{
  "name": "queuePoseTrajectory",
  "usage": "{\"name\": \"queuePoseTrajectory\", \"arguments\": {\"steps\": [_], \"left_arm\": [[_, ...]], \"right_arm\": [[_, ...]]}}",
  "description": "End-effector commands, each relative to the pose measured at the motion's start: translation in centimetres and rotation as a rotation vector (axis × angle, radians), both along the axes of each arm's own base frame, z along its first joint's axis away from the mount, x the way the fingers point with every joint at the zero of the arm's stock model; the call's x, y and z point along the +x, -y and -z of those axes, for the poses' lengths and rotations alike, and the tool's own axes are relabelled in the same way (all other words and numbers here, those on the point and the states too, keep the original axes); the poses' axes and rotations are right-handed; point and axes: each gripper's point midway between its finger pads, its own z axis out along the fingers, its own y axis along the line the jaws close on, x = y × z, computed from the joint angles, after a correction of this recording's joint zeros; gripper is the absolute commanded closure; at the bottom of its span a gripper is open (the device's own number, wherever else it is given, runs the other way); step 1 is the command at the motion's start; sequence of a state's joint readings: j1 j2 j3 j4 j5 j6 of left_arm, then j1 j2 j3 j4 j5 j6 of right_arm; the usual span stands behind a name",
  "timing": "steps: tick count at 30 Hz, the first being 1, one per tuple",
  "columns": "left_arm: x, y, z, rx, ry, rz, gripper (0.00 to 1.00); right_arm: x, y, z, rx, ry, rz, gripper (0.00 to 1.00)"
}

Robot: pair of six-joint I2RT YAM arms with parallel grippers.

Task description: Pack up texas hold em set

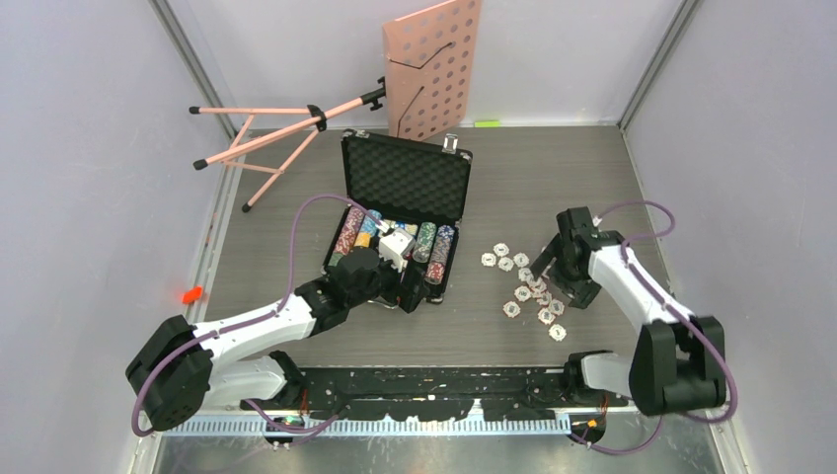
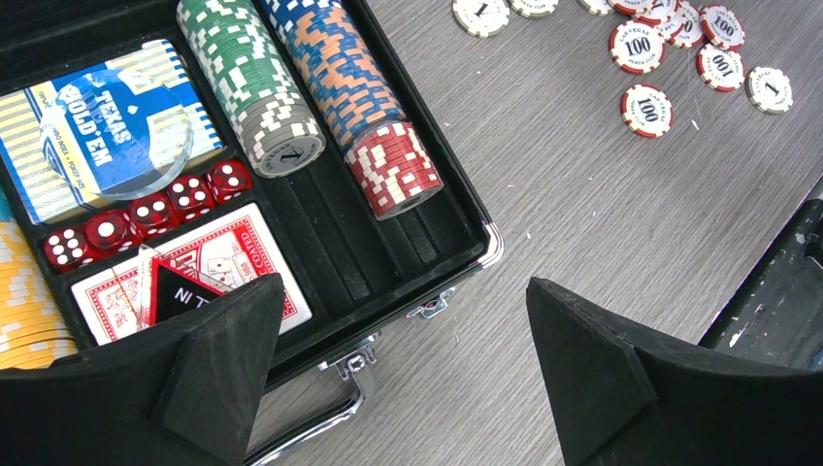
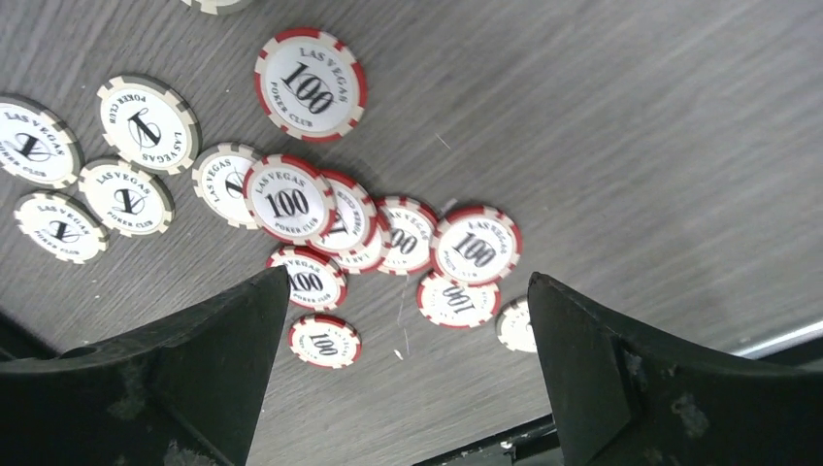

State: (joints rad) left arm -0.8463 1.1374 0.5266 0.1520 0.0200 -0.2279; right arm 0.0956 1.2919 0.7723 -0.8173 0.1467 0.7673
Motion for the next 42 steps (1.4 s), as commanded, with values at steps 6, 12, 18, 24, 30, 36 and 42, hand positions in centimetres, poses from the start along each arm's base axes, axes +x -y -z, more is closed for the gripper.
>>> {"name": "queuePoseTrajectory", "arguments": {"steps": [6,12,18,24,30,36,42], "left_arm": [[0.7,1.0,-2.2,-0.047,0.045,0.010,0.00],[0.7,1.0,-2.3,-0.050,0.047,0.012,0.00],[0.8,0.9,-2.2,-0.045,0.049,0.008,0.00],[0.8,0.9,-2.3,-0.046,0.050,0.007,0.00],[0.7,0.9,-2.3,-0.048,0.052,0.008,0.00],[0.7,0.9,-2.5,-0.051,0.053,0.010,0.00],[0.7,0.8,-2.4,-0.048,0.054,0.008,0.00]], "right_arm": [[-2.8,1.5,-1.4,-0.013,0.111,0.378,0.00],[-2.1,-0.1,-0.4,0.068,0.074,0.428,0.00],[-0.7,-1.1,0.9,0.097,0.084,0.421,0.00],[0.5,-0.9,1.4,0.077,0.092,0.398,0.00],[1.4,-0.4,1.5,0.036,0.102,0.359,0.00],[1.7,-0.1,1.9,0.006,0.083,0.330,0.00],[1.1,-0.5,3.2,0.020,0.038,0.321,0.02]]}}
